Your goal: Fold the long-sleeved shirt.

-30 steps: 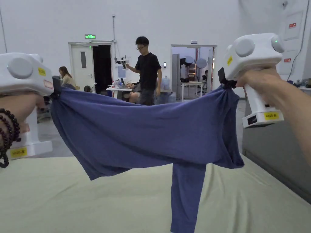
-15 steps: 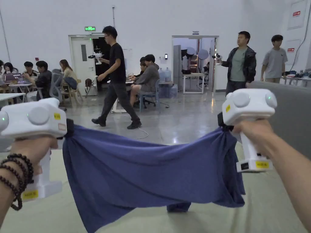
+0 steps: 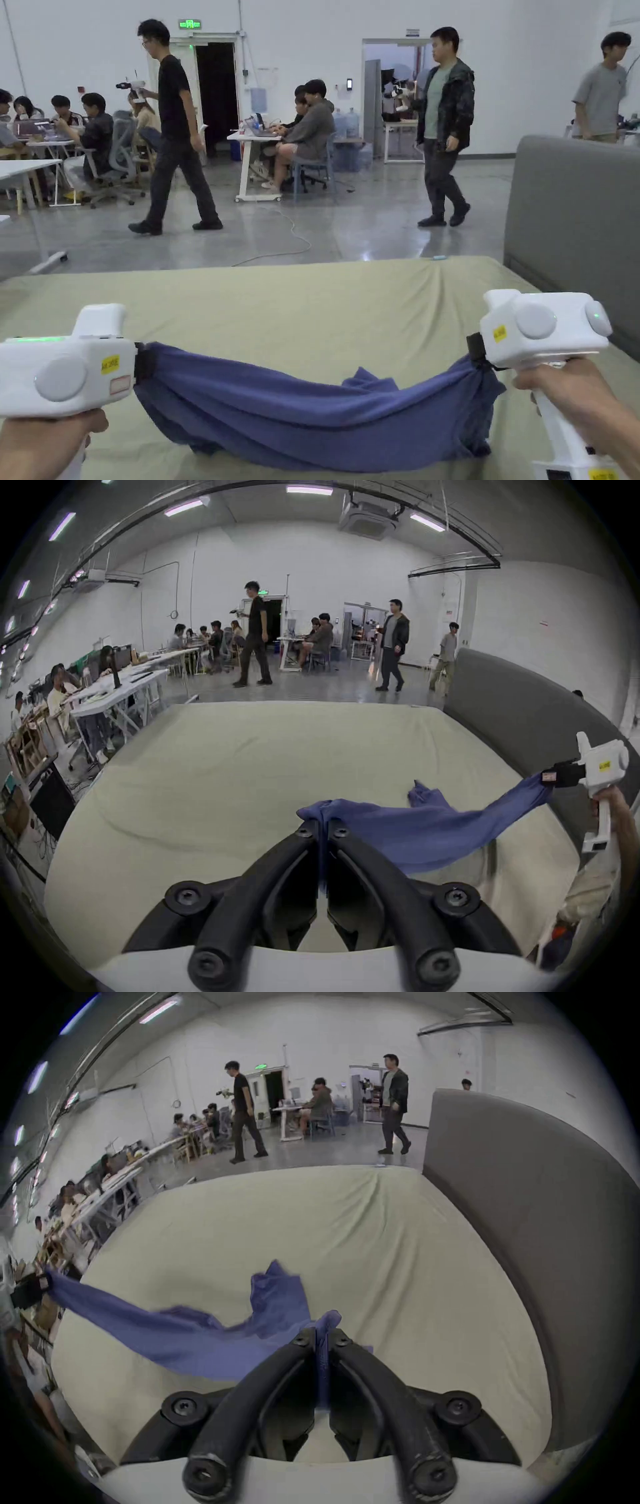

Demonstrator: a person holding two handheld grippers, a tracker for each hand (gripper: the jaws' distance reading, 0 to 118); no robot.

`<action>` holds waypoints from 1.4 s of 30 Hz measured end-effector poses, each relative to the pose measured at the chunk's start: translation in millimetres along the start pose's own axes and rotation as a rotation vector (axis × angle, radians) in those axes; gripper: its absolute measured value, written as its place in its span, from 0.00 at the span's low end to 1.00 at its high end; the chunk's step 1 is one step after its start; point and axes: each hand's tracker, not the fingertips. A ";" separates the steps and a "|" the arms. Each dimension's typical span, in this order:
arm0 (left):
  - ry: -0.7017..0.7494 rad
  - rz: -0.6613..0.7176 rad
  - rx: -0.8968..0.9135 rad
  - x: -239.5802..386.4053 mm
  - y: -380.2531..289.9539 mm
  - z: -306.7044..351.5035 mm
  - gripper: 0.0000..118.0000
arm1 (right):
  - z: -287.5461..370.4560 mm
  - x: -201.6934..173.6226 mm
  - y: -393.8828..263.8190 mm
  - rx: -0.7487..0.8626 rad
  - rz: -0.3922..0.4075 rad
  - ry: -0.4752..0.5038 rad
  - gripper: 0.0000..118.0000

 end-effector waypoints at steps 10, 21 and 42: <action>-0.007 0.010 -0.281 -6.6 -203.8 89.2 0.00 | 59.7 4.8 -226.5 -0.184 0.058 0.070 0.01; -0.008 0.040 -0.414 -9.8 -263.7 97.1 0.00 | 35.3 -7.0 -298.8 -0.347 0.122 0.042 0.01; -0.083 -0.010 -0.229 32.6 -190.4 53.0 0.00 | 51.9 -0.9 -245.4 -0.220 0.038 0.001 0.00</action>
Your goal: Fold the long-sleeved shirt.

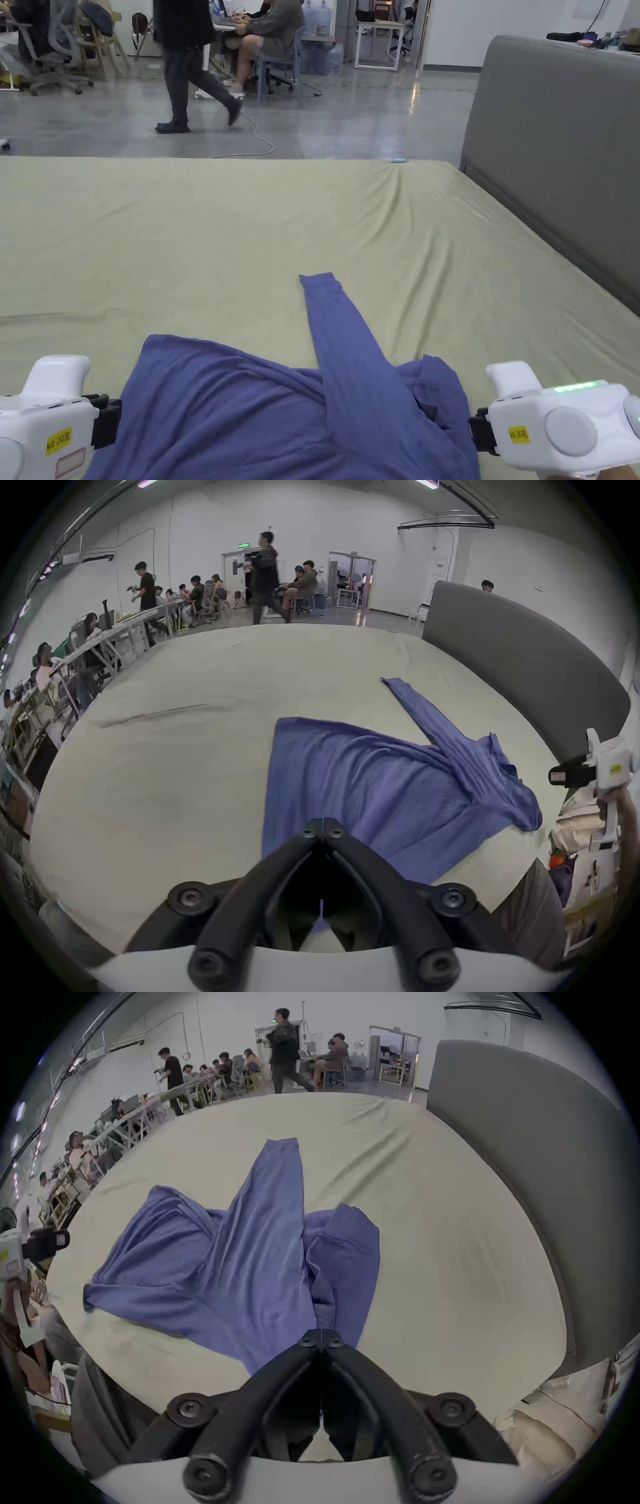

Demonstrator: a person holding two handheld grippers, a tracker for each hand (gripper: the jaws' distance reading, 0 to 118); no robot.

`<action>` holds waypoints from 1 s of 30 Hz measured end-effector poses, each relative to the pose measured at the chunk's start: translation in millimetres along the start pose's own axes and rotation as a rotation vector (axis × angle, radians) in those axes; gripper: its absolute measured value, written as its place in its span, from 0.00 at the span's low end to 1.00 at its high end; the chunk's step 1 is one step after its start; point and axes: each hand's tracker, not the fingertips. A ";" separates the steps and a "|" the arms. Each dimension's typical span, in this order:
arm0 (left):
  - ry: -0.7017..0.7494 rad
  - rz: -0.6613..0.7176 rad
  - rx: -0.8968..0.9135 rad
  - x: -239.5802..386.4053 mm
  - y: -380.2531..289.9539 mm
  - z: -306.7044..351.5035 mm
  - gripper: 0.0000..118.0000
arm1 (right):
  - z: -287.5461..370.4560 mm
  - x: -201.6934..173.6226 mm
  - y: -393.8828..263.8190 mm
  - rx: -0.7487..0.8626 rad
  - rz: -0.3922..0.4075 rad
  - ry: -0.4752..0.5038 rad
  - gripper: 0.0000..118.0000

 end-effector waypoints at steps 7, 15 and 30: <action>-0.006 -0.022 -0.007 -11.1 28.9 -48.1 0.00 | -16.4 -7.6 75.8 0.031 0.004 0.063 0.00; 0.030 0.010 -0.038 -30.6 36.7 -82.7 0.00 | -132.3 -66.2 267.5 0.074 0.119 0.064 0.10; 0.036 0.113 -0.130 -48.0 -16.3 -37.3 0.00 | -324.6 -122.8 347.7 -0.166 0.073 -0.059 0.19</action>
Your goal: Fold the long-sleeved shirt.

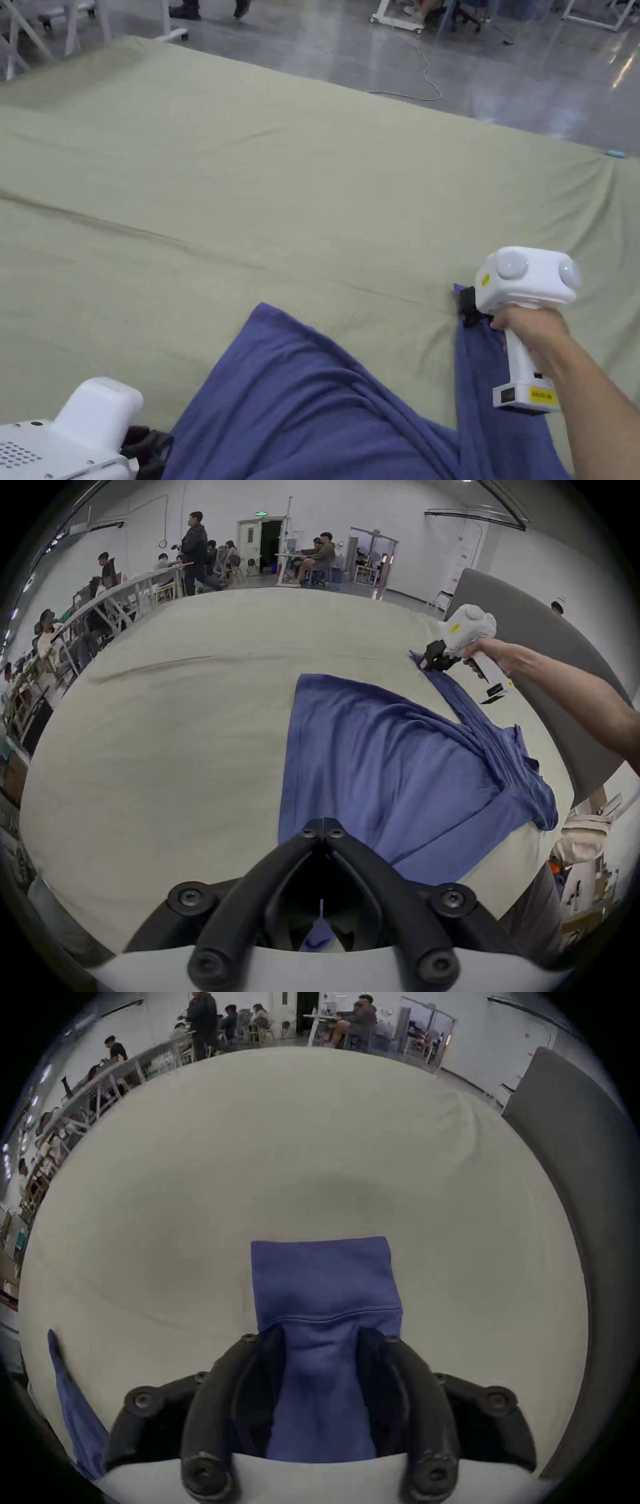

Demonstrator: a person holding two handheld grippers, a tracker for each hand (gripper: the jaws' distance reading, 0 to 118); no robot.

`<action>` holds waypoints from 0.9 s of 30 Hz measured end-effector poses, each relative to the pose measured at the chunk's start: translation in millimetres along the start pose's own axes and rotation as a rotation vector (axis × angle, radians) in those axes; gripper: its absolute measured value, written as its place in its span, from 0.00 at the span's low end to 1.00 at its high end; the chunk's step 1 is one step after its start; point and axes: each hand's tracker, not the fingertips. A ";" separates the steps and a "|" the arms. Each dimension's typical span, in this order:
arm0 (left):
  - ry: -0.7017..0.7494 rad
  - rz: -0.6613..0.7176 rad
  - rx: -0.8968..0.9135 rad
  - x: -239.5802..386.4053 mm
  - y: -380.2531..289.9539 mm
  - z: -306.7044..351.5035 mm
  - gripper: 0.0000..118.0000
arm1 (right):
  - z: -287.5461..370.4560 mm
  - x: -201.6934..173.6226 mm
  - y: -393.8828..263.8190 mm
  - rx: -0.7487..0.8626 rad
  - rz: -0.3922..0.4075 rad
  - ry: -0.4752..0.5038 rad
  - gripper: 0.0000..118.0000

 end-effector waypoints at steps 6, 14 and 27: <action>-0.027 -0.008 0.030 4.8 15.6 6.0 0.00 | 56.2 18.4 -29.4 0.038 -0.012 0.063 0.00; -0.057 -0.047 0.085 20.9 37.7 -0.7 0.00 | 250.8 66.0 -211.6 0.191 0.036 0.311 0.00; -0.128 -0.101 0.092 51.6 12.5 31.4 0.00 | 221.9 37.4 -442.8 -0.198 0.149 0.335 0.00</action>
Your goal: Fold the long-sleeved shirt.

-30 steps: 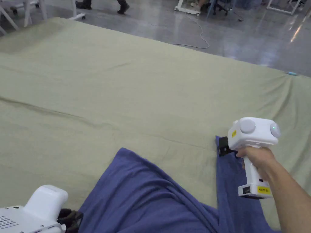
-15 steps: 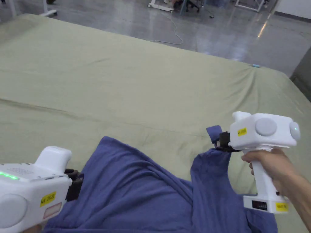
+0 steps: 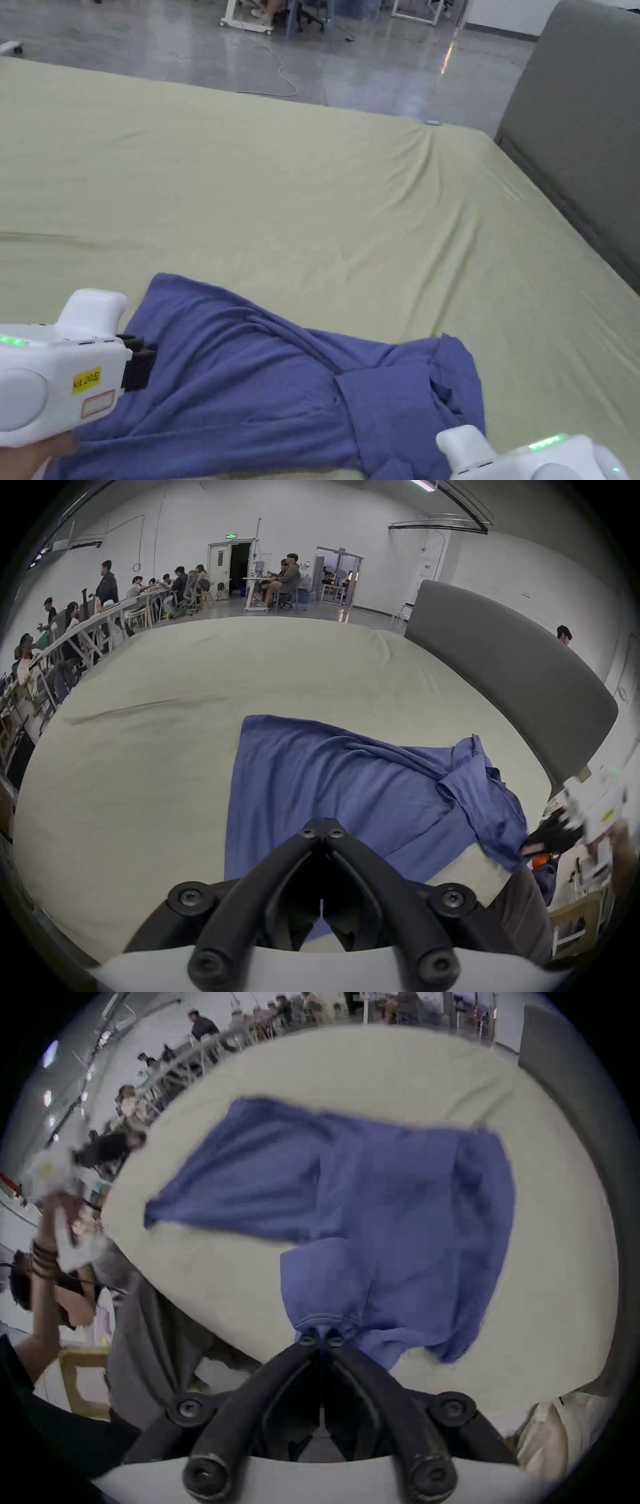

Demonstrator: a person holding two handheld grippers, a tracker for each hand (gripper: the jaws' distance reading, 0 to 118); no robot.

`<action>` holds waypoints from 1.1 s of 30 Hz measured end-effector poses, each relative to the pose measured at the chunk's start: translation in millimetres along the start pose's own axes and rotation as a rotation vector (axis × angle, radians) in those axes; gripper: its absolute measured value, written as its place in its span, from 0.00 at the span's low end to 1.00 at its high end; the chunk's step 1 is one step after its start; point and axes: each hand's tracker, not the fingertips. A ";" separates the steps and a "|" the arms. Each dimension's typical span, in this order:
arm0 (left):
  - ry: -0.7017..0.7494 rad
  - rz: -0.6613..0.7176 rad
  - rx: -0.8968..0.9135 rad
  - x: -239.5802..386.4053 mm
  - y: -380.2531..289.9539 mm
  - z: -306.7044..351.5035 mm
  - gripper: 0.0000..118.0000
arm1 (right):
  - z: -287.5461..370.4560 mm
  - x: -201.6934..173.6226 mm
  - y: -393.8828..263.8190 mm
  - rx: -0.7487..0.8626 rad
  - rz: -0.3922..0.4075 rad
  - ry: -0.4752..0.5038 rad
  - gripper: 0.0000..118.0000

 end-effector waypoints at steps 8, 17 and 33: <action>0.013 0.002 0.008 0.4 -1.9 12.5 0.00 | -13.0 5.4 -2.7 0.057 -0.041 -0.036 0.10; 0.016 0.003 0.013 8.1 -0.5 17.3 0.00 | 102.3 12.2 4.3 0.365 -0.077 -0.101 0.66; 0.013 0.022 -0.007 3.2 6.3 3.9 0.00 | 44.3 89.7 206.9 0.314 -0.170 -0.152 0.86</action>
